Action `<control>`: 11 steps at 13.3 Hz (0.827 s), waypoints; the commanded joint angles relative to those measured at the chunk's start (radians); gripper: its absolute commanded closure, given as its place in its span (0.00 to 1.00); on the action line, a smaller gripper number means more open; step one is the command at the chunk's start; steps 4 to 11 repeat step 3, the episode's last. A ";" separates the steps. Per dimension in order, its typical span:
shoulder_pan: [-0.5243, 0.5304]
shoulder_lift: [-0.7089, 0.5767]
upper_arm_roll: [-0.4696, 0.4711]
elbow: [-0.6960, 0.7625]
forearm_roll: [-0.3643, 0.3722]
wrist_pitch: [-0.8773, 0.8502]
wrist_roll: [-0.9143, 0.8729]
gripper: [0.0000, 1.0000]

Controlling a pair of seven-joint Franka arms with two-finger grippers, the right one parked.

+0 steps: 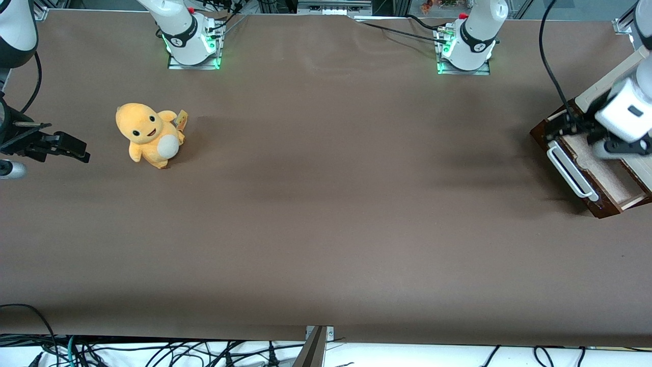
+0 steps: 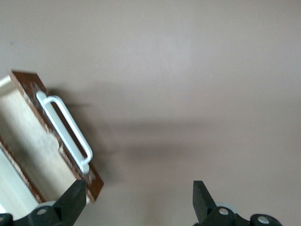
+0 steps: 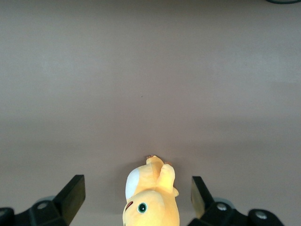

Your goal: Open lower drawer with left arm only

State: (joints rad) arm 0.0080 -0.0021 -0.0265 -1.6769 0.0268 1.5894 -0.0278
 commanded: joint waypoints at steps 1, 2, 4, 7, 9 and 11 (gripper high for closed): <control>-0.017 -0.032 0.010 -0.033 -0.033 -0.016 0.025 0.00; -0.014 -0.032 0.011 -0.035 -0.033 -0.017 0.025 0.00; -0.010 -0.032 0.011 -0.040 -0.031 -0.017 0.029 0.00; -0.010 -0.032 0.011 -0.040 -0.031 -0.017 0.029 0.00; -0.010 -0.032 0.011 -0.040 -0.031 -0.017 0.029 0.00; -0.010 -0.032 0.011 -0.040 -0.031 -0.017 0.029 0.00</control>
